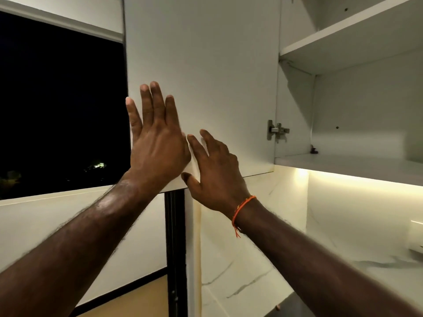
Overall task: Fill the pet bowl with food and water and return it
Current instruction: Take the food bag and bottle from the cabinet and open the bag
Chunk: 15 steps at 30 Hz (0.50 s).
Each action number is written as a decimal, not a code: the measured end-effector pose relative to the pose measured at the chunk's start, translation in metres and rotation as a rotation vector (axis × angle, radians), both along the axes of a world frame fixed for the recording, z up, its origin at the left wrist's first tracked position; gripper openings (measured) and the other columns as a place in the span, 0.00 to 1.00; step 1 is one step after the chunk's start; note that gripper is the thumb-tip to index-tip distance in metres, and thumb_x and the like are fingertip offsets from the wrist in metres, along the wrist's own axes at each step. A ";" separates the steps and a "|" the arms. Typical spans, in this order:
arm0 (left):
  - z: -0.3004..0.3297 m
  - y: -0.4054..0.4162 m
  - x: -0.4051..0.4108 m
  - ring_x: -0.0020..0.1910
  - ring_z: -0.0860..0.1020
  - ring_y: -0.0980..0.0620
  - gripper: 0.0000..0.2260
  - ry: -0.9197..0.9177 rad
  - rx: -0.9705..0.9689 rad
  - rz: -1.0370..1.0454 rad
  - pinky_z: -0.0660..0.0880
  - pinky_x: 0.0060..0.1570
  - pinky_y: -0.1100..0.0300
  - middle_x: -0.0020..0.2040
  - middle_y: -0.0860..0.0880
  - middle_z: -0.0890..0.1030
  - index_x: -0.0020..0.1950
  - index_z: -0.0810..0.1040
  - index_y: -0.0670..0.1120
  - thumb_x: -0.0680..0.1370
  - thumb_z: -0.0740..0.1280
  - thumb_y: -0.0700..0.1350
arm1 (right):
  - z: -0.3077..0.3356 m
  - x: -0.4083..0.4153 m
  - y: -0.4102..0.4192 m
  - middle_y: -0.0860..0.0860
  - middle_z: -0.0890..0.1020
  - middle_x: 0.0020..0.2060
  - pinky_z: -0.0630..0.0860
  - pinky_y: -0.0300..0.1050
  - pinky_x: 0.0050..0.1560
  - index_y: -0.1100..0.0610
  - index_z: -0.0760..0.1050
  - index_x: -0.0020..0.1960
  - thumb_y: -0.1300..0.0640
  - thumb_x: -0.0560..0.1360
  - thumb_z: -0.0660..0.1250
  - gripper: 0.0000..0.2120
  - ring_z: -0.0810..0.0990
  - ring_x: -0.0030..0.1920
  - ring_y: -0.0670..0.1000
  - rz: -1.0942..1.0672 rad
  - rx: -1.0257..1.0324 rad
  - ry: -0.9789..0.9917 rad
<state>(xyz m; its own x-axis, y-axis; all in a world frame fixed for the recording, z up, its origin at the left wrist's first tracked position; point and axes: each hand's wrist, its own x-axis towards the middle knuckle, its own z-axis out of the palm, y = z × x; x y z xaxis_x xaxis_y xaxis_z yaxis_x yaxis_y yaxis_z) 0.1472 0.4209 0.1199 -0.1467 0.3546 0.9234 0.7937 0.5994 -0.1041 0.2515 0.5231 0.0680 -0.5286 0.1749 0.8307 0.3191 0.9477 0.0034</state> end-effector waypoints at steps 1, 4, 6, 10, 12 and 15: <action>0.000 0.004 0.009 0.82 0.38 0.34 0.39 -0.010 -0.001 -0.028 0.40 0.79 0.32 0.83 0.33 0.39 0.84 0.44 0.38 0.82 0.59 0.55 | -0.001 0.013 0.000 0.55 0.56 0.82 0.67 0.61 0.71 0.50 0.55 0.82 0.40 0.77 0.66 0.39 0.61 0.78 0.59 -0.029 -0.002 0.017; -0.001 0.022 0.040 0.82 0.36 0.35 0.39 -0.036 0.002 -0.124 0.40 0.79 0.34 0.83 0.35 0.37 0.84 0.43 0.40 0.82 0.58 0.57 | -0.003 0.059 0.003 0.55 0.59 0.81 0.67 0.61 0.71 0.52 0.57 0.81 0.41 0.77 0.67 0.38 0.62 0.78 0.59 -0.159 0.045 0.061; 0.000 0.033 0.062 0.83 0.37 0.36 0.40 -0.042 0.018 -0.213 0.41 0.80 0.35 0.84 0.36 0.38 0.85 0.44 0.41 0.82 0.59 0.58 | -0.003 0.092 0.007 0.56 0.59 0.81 0.66 0.62 0.71 0.53 0.58 0.81 0.41 0.76 0.68 0.39 0.63 0.78 0.60 -0.233 0.071 0.078; -0.004 0.062 0.113 0.83 0.39 0.36 0.41 -0.026 0.035 -0.416 0.46 0.80 0.36 0.84 0.36 0.40 0.85 0.44 0.42 0.82 0.58 0.62 | -0.002 0.169 0.015 0.55 0.58 0.82 0.63 0.62 0.74 0.53 0.57 0.82 0.40 0.77 0.68 0.40 0.59 0.80 0.60 -0.393 0.098 0.081; -0.006 0.078 0.144 0.83 0.39 0.37 0.42 -0.051 0.035 -0.507 0.47 0.80 0.37 0.84 0.38 0.40 0.85 0.43 0.43 0.80 0.54 0.65 | -0.001 0.210 0.019 0.55 0.58 0.82 0.62 0.61 0.74 0.53 0.56 0.82 0.41 0.77 0.68 0.40 0.59 0.80 0.60 -0.478 0.114 0.088; -0.011 0.099 0.191 0.84 0.39 0.40 0.44 -0.078 0.030 -0.632 0.47 0.81 0.39 0.85 0.40 0.39 0.85 0.42 0.44 0.78 0.51 0.69 | 0.001 0.267 0.021 0.56 0.58 0.82 0.62 0.61 0.74 0.53 0.56 0.83 0.43 0.77 0.68 0.40 0.60 0.79 0.60 -0.592 0.123 0.111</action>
